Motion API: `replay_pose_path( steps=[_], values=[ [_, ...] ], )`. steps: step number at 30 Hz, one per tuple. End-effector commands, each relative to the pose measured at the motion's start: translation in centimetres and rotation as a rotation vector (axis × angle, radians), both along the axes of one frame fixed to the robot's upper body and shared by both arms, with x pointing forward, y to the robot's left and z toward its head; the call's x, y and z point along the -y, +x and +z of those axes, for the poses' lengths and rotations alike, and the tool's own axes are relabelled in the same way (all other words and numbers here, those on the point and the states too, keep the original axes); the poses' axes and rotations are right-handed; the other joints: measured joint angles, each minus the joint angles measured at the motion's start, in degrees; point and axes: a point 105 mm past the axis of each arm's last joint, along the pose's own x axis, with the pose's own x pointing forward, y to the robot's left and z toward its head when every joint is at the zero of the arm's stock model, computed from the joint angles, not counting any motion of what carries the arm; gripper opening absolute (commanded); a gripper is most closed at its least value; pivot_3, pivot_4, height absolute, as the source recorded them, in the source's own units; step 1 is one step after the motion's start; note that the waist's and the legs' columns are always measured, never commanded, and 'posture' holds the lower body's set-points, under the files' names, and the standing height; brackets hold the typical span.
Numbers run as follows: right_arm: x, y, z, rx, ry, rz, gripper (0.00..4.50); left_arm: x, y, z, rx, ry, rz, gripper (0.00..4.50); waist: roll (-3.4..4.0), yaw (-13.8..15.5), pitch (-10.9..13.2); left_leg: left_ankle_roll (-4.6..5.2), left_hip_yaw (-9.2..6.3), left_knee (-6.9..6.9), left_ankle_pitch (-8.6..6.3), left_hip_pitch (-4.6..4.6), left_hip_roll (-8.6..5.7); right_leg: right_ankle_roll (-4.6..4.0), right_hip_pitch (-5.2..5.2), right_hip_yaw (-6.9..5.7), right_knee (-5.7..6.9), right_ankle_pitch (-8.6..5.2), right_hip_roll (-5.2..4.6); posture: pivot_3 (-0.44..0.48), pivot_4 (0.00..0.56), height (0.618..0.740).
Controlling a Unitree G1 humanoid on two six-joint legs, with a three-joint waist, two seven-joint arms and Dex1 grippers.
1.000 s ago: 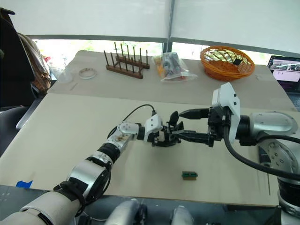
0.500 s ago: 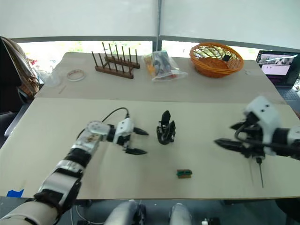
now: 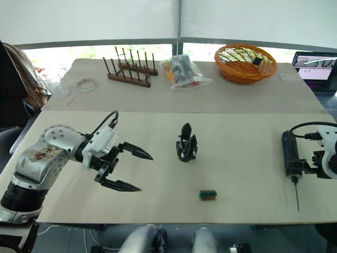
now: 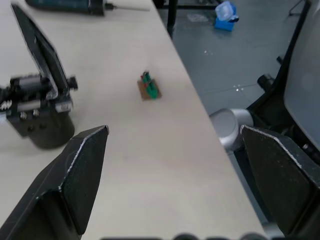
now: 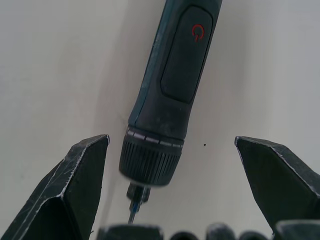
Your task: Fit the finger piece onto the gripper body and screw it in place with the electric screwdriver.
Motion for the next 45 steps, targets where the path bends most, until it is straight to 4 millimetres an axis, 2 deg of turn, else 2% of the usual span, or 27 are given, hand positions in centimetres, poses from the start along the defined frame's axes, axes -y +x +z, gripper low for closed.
replay_pose_path(
  steps=[1, 2, 6, 9, 11, 13, 15, 18, 20, 22, 24, 27, 30, 33, 35, 36, 38, 40, 45],
  values=[
    [1.0, 0.9, -0.4, -0.005, -0.027, -0.016, 4.48, 0.3, -0.1, 0.7, 0.057, -0.009, 0.001, 4.5, 0.06, -0.1, 0.0, -0.02, 0.01, 0.01, 0.01, 0.01, 0.02, 0.0, 0.02, 0.0, 0.0, -0.01, 0.06, 0.0, 0.15, 0.74],
    [1.2, 1.1, -0.8, -0.015, -0.027, -0.013, 4.48, 0.4, 0.0, 0.7, 0.064, -0.007, 0.0, 4.5, 0.07, -0.1, 0.0, -0.03, 0.03, 0.01, 0.02, 0.01, 0.03, 0.0, 0.04, 0.01, -0.01, -0.01, 0.07, 0.0, 0.15, 0.74],
    [1.7, 2.2, -1.5, -0.007, -0.056, 0.046, 3.32, 0.8, 0.6, 1.2, 0.081, -0.03, 0.015, 4.5, 0.08, 0.1, 0.1, -0.03, 0.03, 0.04, 0.02, 0.02, -0.03, 0.02, 0.08, 0.1, -0.04, -0.03, 0.08, 0.0, 0.15, 0.74],
    [2.0, 2.6, -1.0, 0.017, -0.058, 0.109, 2.29, 1.1, 1.4, 1.3, 0.101, -0.039, 0.03, 4.5, 0.09, 0.2, 0.1, -0.02, 0.03, 0.04, 0.03, 0.02, -0.06, 0.03, 0.09, 0.15, -0.07, -0.03, 0.11, 0.0, 0.15, 0.74],
    [2.3, 2.5, -0.1, 0.021, -0.101, 0.179, 1.9, 1.2, 2.0, 1.3, 0.103, -0.046, 0.046, 4.5, 0.17, 0.2, 0.1, -0.02, 0.03, 0.03, 0.03, 0.03, -0.05, 0.03, 0.08, 0.17, -0.06, -0.03, 0.15, 0.0, 0.15, 0.74],
    [1.8, 2.7, 1.4, 0.063, -0.185, 0.387, 1.9, 1.4, 2.3, 1.5, 0.085, -0.052, 0.037, 4.5, 0.49, 0.1, 0.3, -0.02, 0.04, 0.04, 0.03, 0.03, -0.02, 0.03, 0.07, 0.19, -0.06, -0.03, 0.2, 0.0, 0.15, 0.74],
    [1.1, 2.1, 2.1, 0.039, -0.252, 0.58, 1.9, 1.3, 2.3, 1.4, 0.061, -0.046, 0.015, 4.5, 0.73, 0.0, 0.4, -0.01, 0.15, 0.04, 0.04, 0.02, -0.04, 0.03, -0.02, 0.28, -0.01, -0.03, 0.2, 0.0, 0.15, 0.74],
    [-1.9, 1.2, 2.9, 0.034, -0.273, 0.907, 1.9, 0.8, 2.0, 0.7, 0.034, -0.01, -0.02, 4.5, 0.84, -0.3, 0.5, -0.01, 0.22, 0.02, 0.04, 0.03, 0.0, 0.05, -0.1, 0.37, 0.06, -0.04, 0.23, 0.0, 0.15, 0.74],
    [-3.2, 0.5, 2.7, 0.008, -0.304, 1.065, 1.9, 0.2, 1.9, 0.0, 0.006, 0.016, -0.019, 4.5, 0.83, -0.6, 0.5, -0.03, 0.26, 0.01, 0.05, 0.03, 0.09, 0.06, -0.13, 0.39, 0.08, -0.05, 0.33, 0.0, 0.15, 0.74],
    [-4.0, 1.3, 2.5, 0.038, -0.385, 1.142, 1.9, -0.2, 2.3, -0.8, -0.023, 0.012, 0.03, 4.5, 0.82, -1.1, 0.5, -0.04, 0.31, 0.04, 0.05, 0.05, 0.17, 0.05, -0.11, 0.46, 0.09, -0.04, 0.39, 0.0, 0.15, 0.74],
    [-4.8, 2.0, 2.4, 0.063, -0.405, 1.166, 1.9, -0.6, 2.4, -1.6, 0.043, 0.023, 0.043, 4.5, 0.81, -1.2, 0.5, -0.04, 0.39, 0.04, 0.05, 0.11, 0.19, 0.04, -0.11, 0.62, 0.12, -0.04, 0.37, 0.0, 0.15, 0.74],
    [-5.8, 1.7, 1.7, 0.027, -0.388, 1.239, 1.9, -1.0, 1.7, -1.6, 0.097, 0.048, 0.027, 4.5, 0.81, -1.0, 0.5, -0.05, 0.42, 0.03, 0.04, 0.09, 0.2, 0.01, -0.25, 0.72, 0.13, -0.03, 0.37, 0.0, 0.15, 0.74],
    [-7.5, 2.3, 0.3, 0.022, -0.378, 1.297, 1.9, -1.9, 1.6, -1.7, 0.071, 0.042, 0.089, 4.5, 0.83, -0.5, 0.5, -0.05, 0.37, 0.06, 0.04, -0.05, 0.25, 0.0, -0.38, 0.71, 0.16, -0.04, 0.4, 0.0, 0.15, 0.74],
    [-7.6, 2.8, -1.5, -0.026, -0.387, 1.316, 1.9, -1.9, 1.3, -2.2, 0.14, 0.054, 0.133, 4.5, 0.82, -0.5, 0.5, -0.05, 0.39, 0.09, 0.04, 0.02, 0.24, -0.01, -0.25, 0.76, 0.13, -0.03, 0.39, 0.0, 0.15, 0.74],
    [-6.8, 2.3, -1.9, -0.103, -0.363, 1.308, 2.96, -1.4, 0.8, -1.6, 0.129, 0.029, 0.129, 4.5, 0.75, -0.4, 0.6, -0.05, 0.4, 0.1, 0.04, 0.03, 0.22, -0.01, -0.25, 0.81, 0.13, -0.03, 0.4, 0.0, 0.15, 0.74],
    [-6.4, 2.2, -1.9, -0.129, -0.371, 1.306, 3.09, -1.2, 0.6, -1.3, 0.124, 0.022, 0.126, 4.5, 0.72, -0.3, 0.6, -0.05, 0.36, 0.13, 0.04, 0.02, 0.22, -0.01, -0.25, 0.85, 0.13, -0.04, 0.46, 0.0, 0.15, 0.74],
    [-6.0, 2.7, -2.0, -0.138, -0.409, 1.302, 3.97, -1.2, 0.7, -1.3, 0.147, 0.028, 0.124, 4.5, 0.72, -0.1, 0.6, -0.06, 0.32, 0.14, 0.04, 0.07, 0.23, -0.01, -0.37, 0.98, 0.09, -0.04, 0.52, 0.0, 0.15, 0.74],
    [-5.7, 3.0, -2.1, -0.158, -0.417, 1.284, 4.47, -1.3, 1.4, -1.3, 0.178, 0.023, 0.159, 4.5, 0.71, 0.0, 0.6, -0.06, 0.33, 0.13, 0.04, 0.08, 0.22, -0.02, -0.37, 1.03, 0.08, -0.04, 0.53, 0.0, 0.15, 0.74],
    [-5.6, 2.1, -1.5, -0.337, -0.308, 1.186, 4.47, -1.2, 1.0, -1.0, 0.132, 0.01, 0.143, 4.5, 0.71, 0.1, 0.6, -0.05, 0.37, 0.13, 0.04, 0.05, 0.23, -0.02, -0.22, 1.06, 0.13, -0.04, 0.58, 0.0, 0.15, 0.74]
  ],
)
